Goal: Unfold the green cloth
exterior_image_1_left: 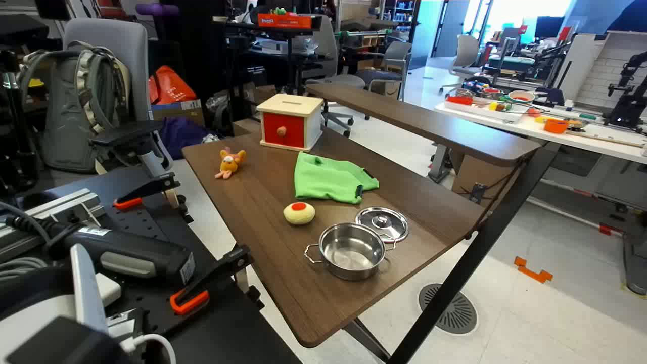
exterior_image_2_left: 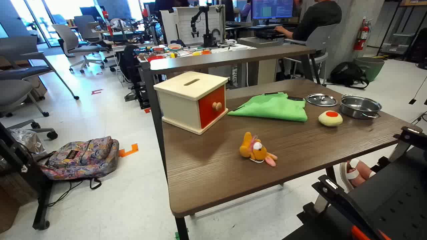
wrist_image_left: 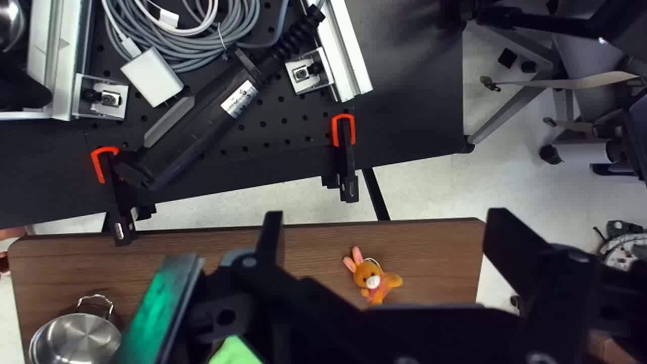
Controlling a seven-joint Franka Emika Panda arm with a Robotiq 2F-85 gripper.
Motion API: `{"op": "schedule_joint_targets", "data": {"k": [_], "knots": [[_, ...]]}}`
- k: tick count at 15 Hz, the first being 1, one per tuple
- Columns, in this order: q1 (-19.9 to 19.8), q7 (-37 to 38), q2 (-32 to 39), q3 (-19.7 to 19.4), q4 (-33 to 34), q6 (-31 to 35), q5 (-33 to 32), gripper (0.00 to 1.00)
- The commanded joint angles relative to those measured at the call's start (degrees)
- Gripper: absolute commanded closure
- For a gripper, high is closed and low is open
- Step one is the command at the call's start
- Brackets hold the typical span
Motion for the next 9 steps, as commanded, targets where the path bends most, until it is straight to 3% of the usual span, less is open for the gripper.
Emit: {"op": "schedule_joint_targets", "data": {"k": [1,9], "knots": [[-0.7,-0.4,0.0,0.6,0.0,-0.3,0.4,0.0],[-1.4,-2.0,9.7,1.2,6.6,16.4,-2.2,0.0]]}}
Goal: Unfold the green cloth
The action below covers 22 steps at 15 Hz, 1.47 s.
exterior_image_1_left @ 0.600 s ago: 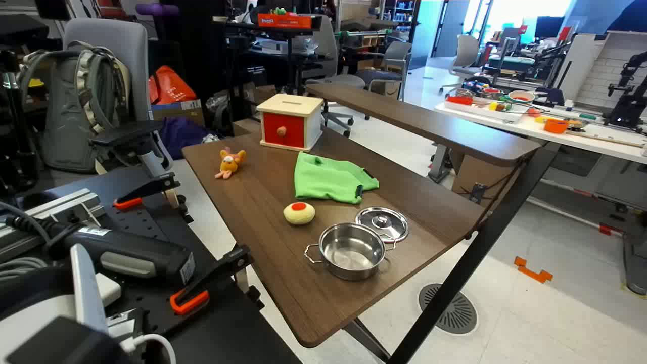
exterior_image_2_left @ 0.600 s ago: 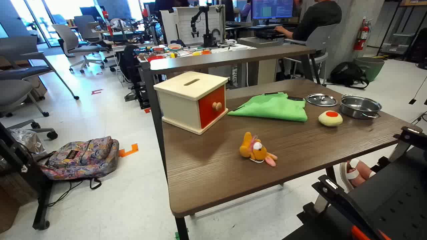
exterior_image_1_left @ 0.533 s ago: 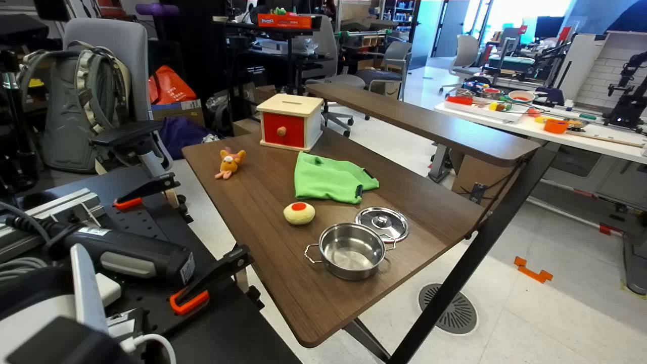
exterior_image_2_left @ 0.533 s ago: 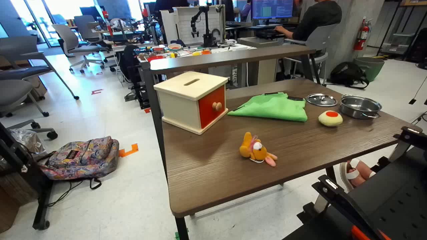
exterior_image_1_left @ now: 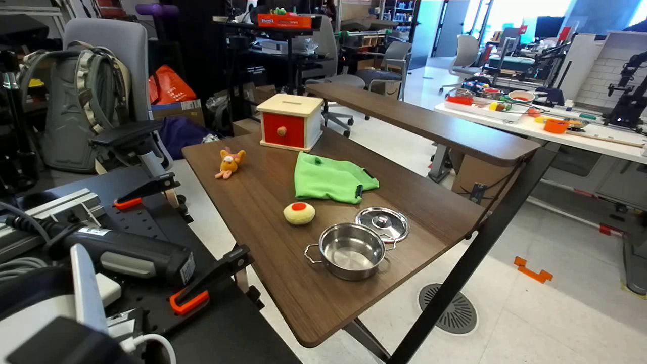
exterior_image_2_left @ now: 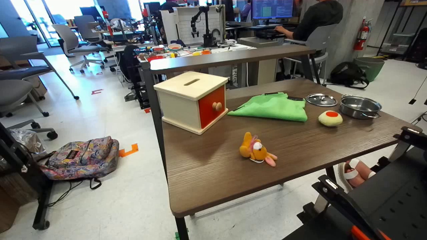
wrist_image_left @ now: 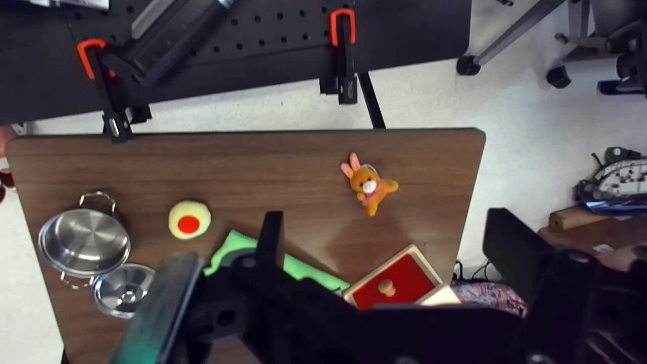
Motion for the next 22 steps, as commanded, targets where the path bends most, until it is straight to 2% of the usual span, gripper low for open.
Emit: {"op": "schedule_joint_targets", "data": {"k": [1,6,10,15,22], "knots": [[-1.3,-2.6,8.7,0.7,5.0,7.0,-3.1,0.0],[-4.1,-7.5,21.4,0.1,11.8,10.3,-14.7,0.0],[-5.6,-11.8,31.9,-1.4,17.3,13.7,-19.4,0.0],[-6.3,-16.5,46.3,-2.8,26.2,17.2,-18.7,0.0],[-8.4,-17.7,63.4,-2.1,39.5,15.6,-16.9,0.0]]}}
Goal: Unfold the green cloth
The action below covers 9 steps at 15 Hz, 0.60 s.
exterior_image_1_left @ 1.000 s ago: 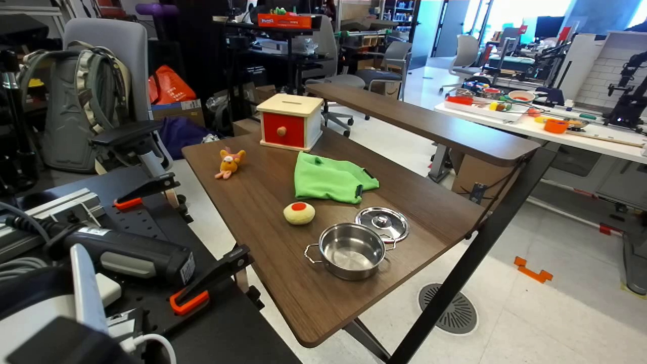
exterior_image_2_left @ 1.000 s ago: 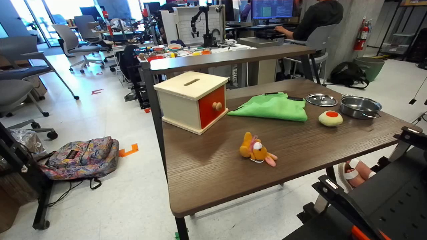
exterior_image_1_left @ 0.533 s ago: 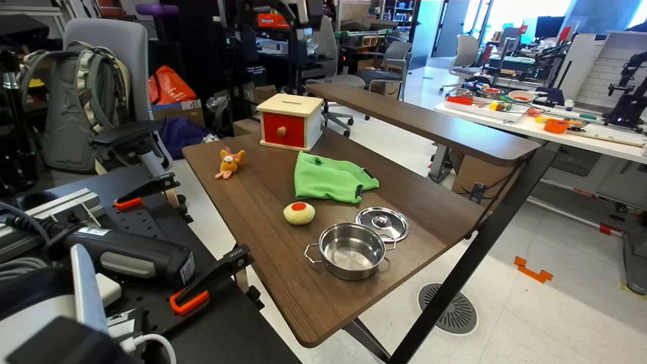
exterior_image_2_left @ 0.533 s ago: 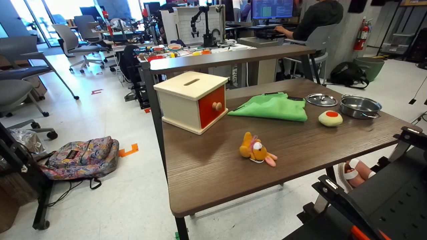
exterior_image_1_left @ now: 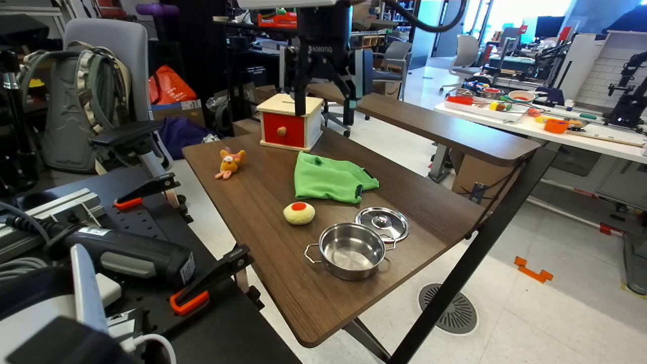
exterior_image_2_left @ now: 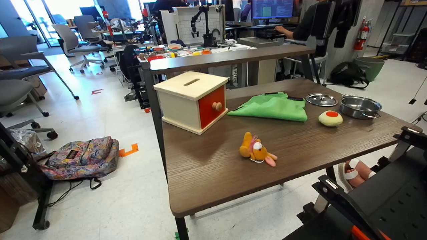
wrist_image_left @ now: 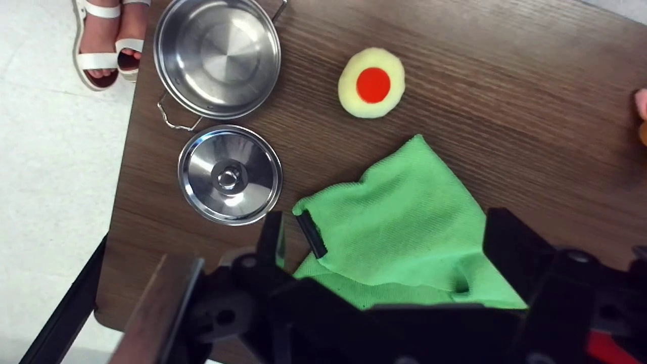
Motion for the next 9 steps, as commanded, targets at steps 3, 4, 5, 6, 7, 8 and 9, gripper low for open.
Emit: {"op": "schedule_joint_targets", "data": {"k": [3,4,5,6,7,8,9], "knots": [[-0.8,0.4,6.5,0.5,5.3,-0.5,0.0,0.0],[-0.9,0.8,8.1,0.5,6.7,-0.6,0.0,0.0],[-0.9,0.9,9.2,0.6,7.7,-0.6,0.0,0.0],[-0.9,1.0,9.7,0.6,8.2,-0.7,0.0,0.0],[-0.9,1.0,9.8,0.6,8.4,-0.7,0.0,0.0],[-0.9,0.2,9.1,0.7,7.3,0.0,-0.3,0.0],[-0.7,0.0,9.4,0.6,7.1,2.3,-1.3,0.0]]}}
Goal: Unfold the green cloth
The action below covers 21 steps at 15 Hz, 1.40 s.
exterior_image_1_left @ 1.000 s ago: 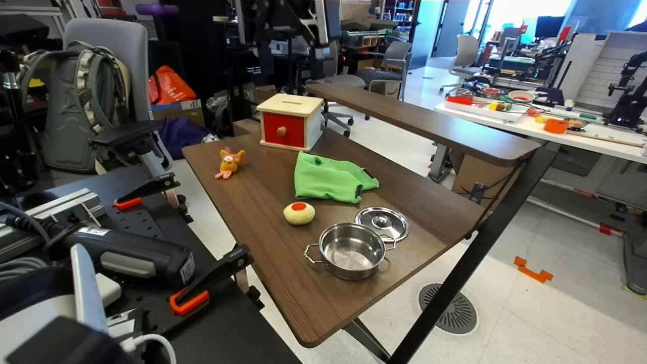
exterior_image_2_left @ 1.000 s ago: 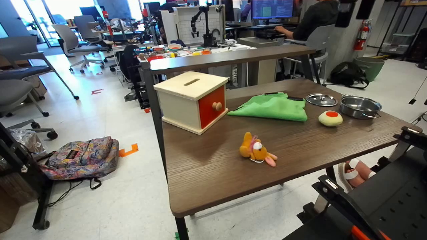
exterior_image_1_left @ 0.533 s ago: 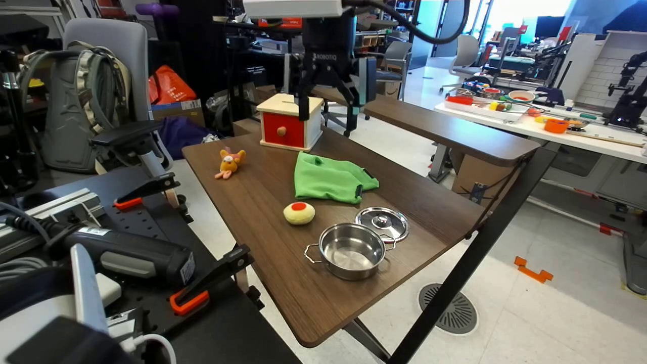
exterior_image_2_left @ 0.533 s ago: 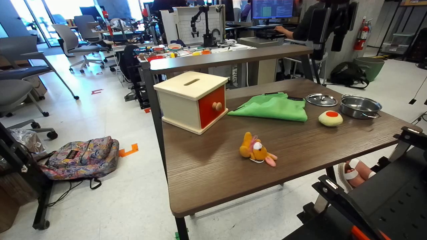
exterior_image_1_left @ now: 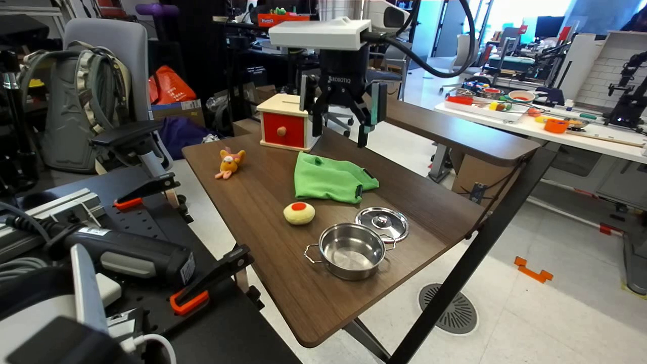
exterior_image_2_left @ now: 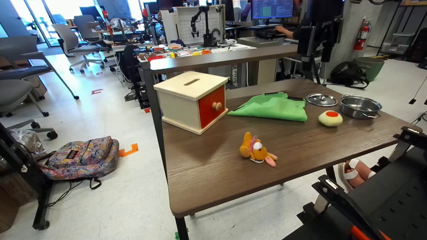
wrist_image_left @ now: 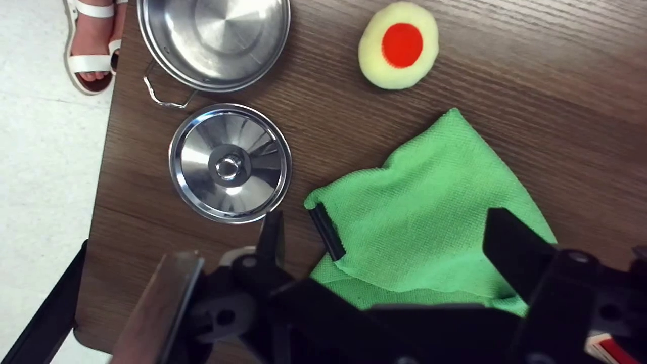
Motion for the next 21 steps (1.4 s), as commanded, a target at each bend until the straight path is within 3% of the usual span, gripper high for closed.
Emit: {"op": "schedule_joint_targets", "data": {"k": [1,14,21], "knots": [[0.0,-0.7,0.1,0.2,-1.1,3.5,-2.7,0.0],[-1.7,-11.5,11.7,1.3,9.2,1.5,-3.9,0.0],[-2.0,-12.6,18.1,0.6,14.3,1.3,-7.8,0.0]]}}
